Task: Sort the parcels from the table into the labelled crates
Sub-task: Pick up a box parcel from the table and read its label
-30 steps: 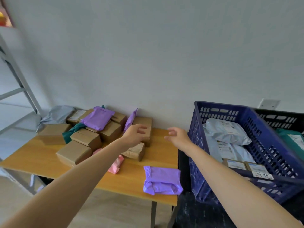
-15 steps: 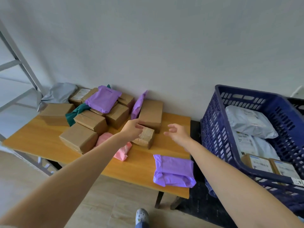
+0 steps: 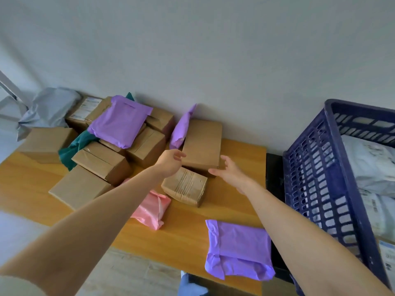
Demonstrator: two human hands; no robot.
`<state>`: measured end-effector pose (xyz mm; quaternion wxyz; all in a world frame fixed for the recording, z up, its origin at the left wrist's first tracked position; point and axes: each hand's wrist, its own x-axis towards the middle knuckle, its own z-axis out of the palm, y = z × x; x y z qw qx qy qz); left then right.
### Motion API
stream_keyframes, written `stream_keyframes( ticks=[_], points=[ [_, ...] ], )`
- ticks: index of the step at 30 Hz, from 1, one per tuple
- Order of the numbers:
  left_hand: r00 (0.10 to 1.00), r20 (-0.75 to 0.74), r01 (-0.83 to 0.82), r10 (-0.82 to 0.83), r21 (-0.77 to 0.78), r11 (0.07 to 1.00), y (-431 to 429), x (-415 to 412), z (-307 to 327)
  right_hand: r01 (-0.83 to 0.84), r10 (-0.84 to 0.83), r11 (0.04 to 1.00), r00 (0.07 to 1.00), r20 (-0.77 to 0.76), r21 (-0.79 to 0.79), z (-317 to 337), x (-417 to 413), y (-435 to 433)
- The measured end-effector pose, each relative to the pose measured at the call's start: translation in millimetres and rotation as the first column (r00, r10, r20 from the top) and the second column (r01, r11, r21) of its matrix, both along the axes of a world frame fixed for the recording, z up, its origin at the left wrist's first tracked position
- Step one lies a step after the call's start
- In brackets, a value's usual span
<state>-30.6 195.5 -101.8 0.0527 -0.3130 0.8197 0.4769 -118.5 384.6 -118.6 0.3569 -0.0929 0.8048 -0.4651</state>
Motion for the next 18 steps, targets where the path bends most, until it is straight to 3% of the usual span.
stream_keyframes(
  ticks=[7,13,18],
  points=[
    [0.999,0.039,0.0,0.003,-0.068,0.998,-24.7,-42.8,-27.9,0.079,-0.077,0.997,0.993,0.094,-0.016,-25.1,-41.8,-28.7],
    [0.983,0.172,-0.064,0.056,0.037,0.997,-34.5,-67.8,-50.7,0.175,-0.167,0.984,0.969,0.182,-0.03,-49.9,-66.2,-44.1],
    [0.986,0.136,-0.112,0.095,0.126,0.986,-30.3,-78.0,-59.8,0.253,-0.236,0.967,0.942,0.24,-0.041,-62.3,-77.8,-46.5]
  ],
)
